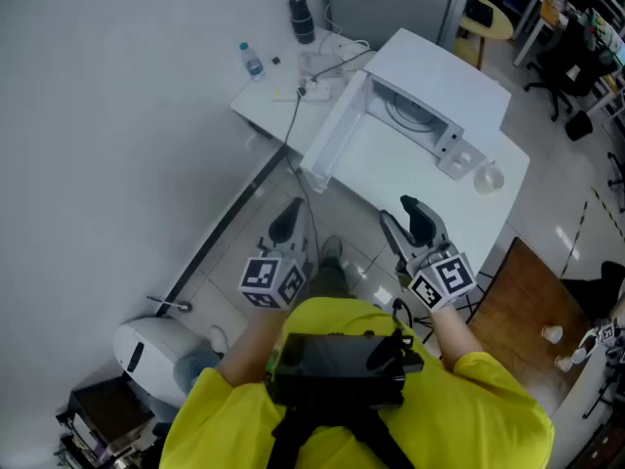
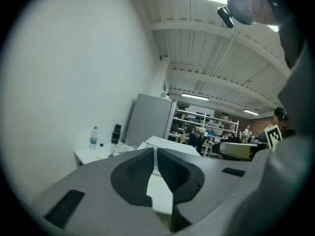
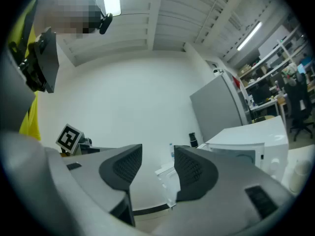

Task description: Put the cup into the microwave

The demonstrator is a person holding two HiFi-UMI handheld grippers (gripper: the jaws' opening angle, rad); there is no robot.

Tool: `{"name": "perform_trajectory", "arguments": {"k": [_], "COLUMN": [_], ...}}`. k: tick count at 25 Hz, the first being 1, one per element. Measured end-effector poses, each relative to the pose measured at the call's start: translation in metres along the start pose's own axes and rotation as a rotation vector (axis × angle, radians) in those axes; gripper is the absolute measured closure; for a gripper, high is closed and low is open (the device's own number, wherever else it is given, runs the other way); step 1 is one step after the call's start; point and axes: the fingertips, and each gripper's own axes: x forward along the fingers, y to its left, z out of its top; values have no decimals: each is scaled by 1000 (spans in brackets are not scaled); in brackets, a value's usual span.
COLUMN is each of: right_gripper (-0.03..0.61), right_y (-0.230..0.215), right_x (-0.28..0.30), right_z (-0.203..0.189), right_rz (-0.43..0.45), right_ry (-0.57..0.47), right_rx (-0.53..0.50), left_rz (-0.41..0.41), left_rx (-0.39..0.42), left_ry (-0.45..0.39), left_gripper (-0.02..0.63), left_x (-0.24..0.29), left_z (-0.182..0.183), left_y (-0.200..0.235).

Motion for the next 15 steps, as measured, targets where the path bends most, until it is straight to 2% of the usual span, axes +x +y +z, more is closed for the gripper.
{"name": "perform_trajectory", "arguments": {"k": [3,5,7,11,13,14,15], "right_gripper": [364,273,270,270,259,218,216], "right_y": [-45,-84,-122,-184,-214,-229,-243], "right_x": [34,46,40,1,-17,-26,-35], "right_z": [15,20,20,11,2,-4,-12], "right_rz": [-75,-157,-295,-600,-704,-746,-788], "right_ry": [-19,-22,-39,-76,-63,-54,-43], "right_rx": [-21,-11,5,32,45,57,66], "left_rz": [-82,-124,-194,-389,-444,-467,-488], "left_rx": [19,70,104,130,139,134,129], "left_ry": [-3,11,42,123,159,174,189], "left_gripper": [601,601,601,601,601,601,601], "left_x": [60,98,132,184,206,215,224], "left_z": [22,28,25,9,-2,-8,-14], "left_y": [-2,-8,-18,-49,-64,-72,-80]}}
